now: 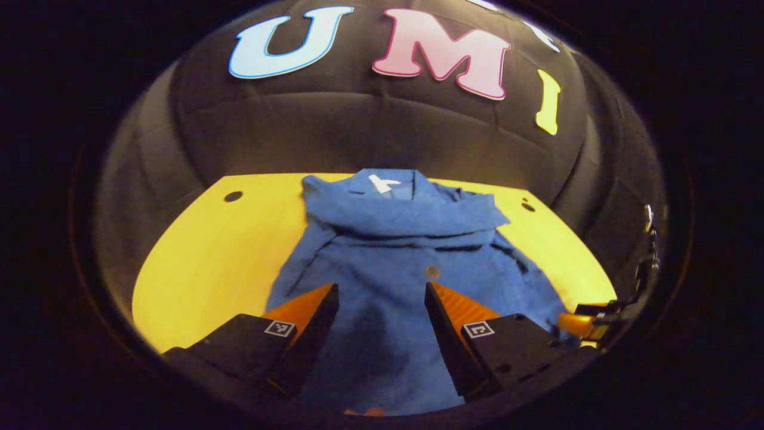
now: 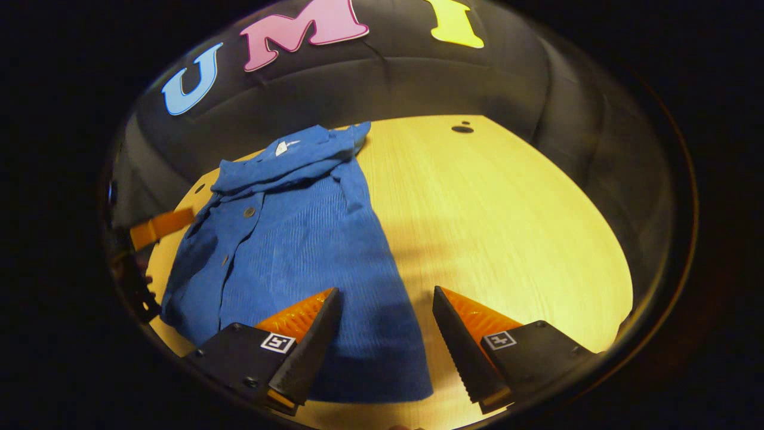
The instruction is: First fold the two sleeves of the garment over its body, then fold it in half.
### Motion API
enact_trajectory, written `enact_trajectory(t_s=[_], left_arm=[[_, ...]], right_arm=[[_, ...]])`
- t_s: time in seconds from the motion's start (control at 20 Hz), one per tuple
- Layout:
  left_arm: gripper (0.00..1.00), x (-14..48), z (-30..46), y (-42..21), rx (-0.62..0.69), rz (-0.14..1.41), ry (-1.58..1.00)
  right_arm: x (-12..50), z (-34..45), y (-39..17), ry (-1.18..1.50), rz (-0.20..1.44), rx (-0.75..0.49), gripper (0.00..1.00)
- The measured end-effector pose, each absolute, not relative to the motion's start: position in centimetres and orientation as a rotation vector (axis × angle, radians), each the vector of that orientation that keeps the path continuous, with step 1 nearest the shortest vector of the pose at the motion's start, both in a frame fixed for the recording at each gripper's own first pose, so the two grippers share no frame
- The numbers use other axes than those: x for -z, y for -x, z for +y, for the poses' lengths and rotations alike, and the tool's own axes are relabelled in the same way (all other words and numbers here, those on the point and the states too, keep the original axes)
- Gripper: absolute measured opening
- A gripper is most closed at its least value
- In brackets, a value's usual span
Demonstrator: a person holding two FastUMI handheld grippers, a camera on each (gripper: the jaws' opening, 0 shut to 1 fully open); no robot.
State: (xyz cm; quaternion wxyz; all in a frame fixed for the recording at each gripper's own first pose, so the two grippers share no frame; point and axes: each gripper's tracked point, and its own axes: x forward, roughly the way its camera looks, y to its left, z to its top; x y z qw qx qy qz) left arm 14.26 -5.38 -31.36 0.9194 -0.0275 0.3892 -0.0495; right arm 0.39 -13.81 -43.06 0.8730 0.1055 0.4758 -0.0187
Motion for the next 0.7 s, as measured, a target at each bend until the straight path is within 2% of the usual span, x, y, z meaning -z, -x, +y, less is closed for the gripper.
enact_trajectory(t_s=[0.15,0.25,0.3,0.35,0.5,0.7], left_arm=[[0.85,31.9,1.6,-8.2,0.015,0.894,0.012],[0.85,32.5,3.5,-4.8,0.004,0.938,0.019],[0.88,33.1,4.1,-3.3,-0.004,0.957,0.019],[0.85,33.9,4.1,-2.3,-0.001,0.979,0.018],[0.85,35.3,3.6,0.9,0.021,1.023,0.018],[0.85,36.5,2.3,1.7,0.018,1.050,0.047]], right_arm=[[42.5,-15.5,1.3,-0.188,1.005,0.086,0.99],[42.7,-15.5,2.8,-0.177,1.025,0.098,0.99],[43.0,-15.1,3.4,-0.172,1.038,0.094,0.98],[43.1,-14.8,4.0,-0.147,1.047,0.084,0.98],[42.8,-13.4,4.4,-0.197,1.051,0.083,0.98],[42.8,-12.8,4.8,-0.154,1.058,0.090,0.99]])
